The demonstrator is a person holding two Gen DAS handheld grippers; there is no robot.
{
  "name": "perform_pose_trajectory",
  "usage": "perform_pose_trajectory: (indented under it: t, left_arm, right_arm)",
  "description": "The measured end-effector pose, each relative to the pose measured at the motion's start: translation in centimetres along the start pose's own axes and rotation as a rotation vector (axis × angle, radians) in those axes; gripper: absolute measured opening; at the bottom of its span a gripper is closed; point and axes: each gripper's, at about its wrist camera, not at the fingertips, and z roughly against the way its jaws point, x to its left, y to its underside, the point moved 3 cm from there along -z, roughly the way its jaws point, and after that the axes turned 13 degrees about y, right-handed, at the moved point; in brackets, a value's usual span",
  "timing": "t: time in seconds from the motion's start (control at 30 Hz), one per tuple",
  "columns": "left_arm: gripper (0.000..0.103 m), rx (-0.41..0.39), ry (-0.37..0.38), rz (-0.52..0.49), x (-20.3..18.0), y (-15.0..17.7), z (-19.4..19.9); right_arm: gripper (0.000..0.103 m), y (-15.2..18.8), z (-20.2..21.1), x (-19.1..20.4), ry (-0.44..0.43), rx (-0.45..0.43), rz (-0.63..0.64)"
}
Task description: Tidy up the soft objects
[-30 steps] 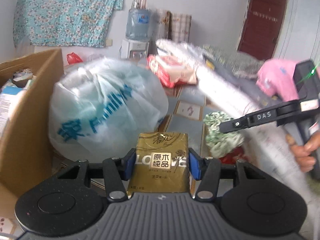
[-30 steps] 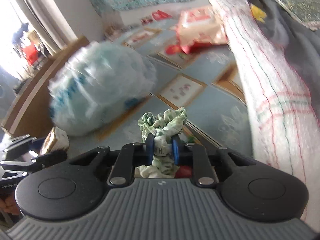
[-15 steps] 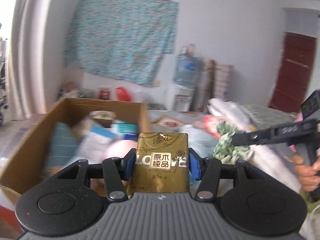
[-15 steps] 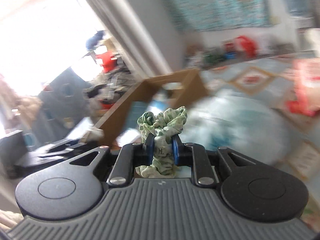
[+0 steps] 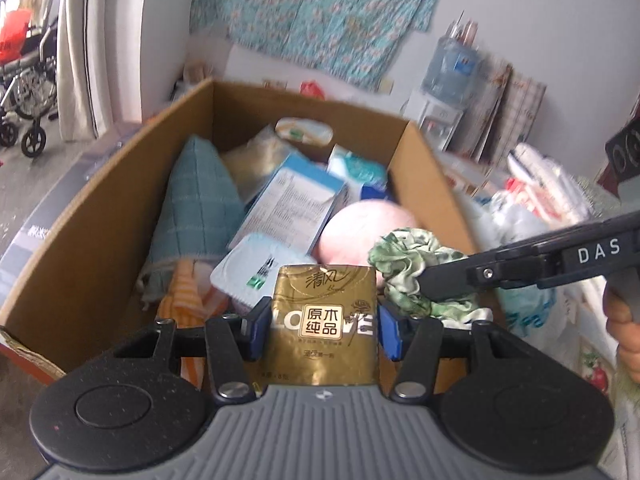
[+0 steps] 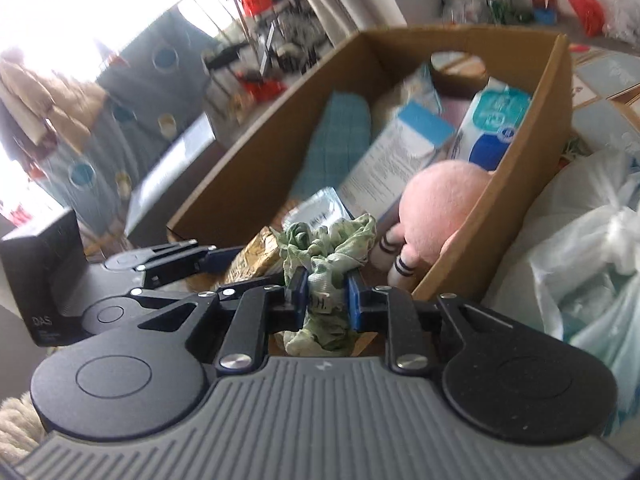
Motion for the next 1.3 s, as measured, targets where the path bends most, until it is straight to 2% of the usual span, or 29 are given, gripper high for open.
perform_pose_trajectory:
  t: [0.1, 0.23, 0.4, 0.57, 0.7, 0.87, 1.0, 1.13, 1.17, 1.2, 1.23, 1.27, 1.3]
  left_arm:
    - [0.057, 0.033, -0.004, 0.017, 0.9, 0.3, -0.3]
    - [0.068, 0.043, 0.004, 0.045, 1.5, 0.2, -0.7]
    - [0.068, 0.03, 0.0, 0.056, 1.6, -0.1, -0.9]
    - [0.071, -0.005, -0.009, 0.044, 1.3, -0.1, 0.2]
    - [0.075, -0.04, -0.007, 0.03, 0.8, -0.1, 1.2]
    - [0.079, -0.095, -0.02, 0.013, 0.1, 0.0, 2.6]
    - [0.086, -0.14, -0.011, 0.018, -0.4, 0.3, 4.0]
    - [0.093, -0.2, 0.002, 0.041, -0.9, 0.9, 5.9]
    - [0.094, -0.223, 0.006, 0.049, -1.0, 1.1, 6.6]
    - [0.097, -0.246, 0.01, 0.057, -1.2, 1.3, 7.2]
    - [0.101, -0.273, 0.012, 0.066, -1.4, 1.6, 7.9]
    - [0.103, -0.29, 0.011, 0.068, -1.5, 1.8, 8.4]
    - [0.103, -0.305, 0.009, 0.065, -1.8, 2.0, 8.9]
  right_arm:
    - [0.022, -0.5, -1.2, 0.7, 0.028, 0.041, 0.067]
    - [0.03, -0.7, -1.3, 1.4, 0.07, 0.05, 0.139]
    - [0.033, -0.7, -1.3, 1.6, 0.085, 0.041, 0.158]
    - [0.034, -0.7, -1.5, 1.5, 0.088, 0.049, 0.151]
    - [0.047, -0.9, -1.5, 1.8, 0.09, 0.062, 0.154]
    - [0.05, -1.1, -1.2, 1.9, 0.111, 0.042, 0.155]
    - [0.051, -0.8, -0.1, 1.5, 0.074, -0.005, 0.11]
    - [0.056, 0.5, 2.3, 0.6, -0.014, -0.117, 0.012]
    - [0.061, 1.0, 3.0, 0.3, -0.035, -0.152, -0.017]
    - [0.071, 1.7, 3.6, 0.1, -0.048, -0.189, -0.044]
    - [0.076, 2.4, 4.3, -0.1, -0.052, -0.228, -0.064]
    - [0.085, 3.0, 4.9, -0.2, -0.048, -0.263, -0.078]
    - [0.088, 3.7, 5.5, -0.3, -0.035, -0.303, -0.094]
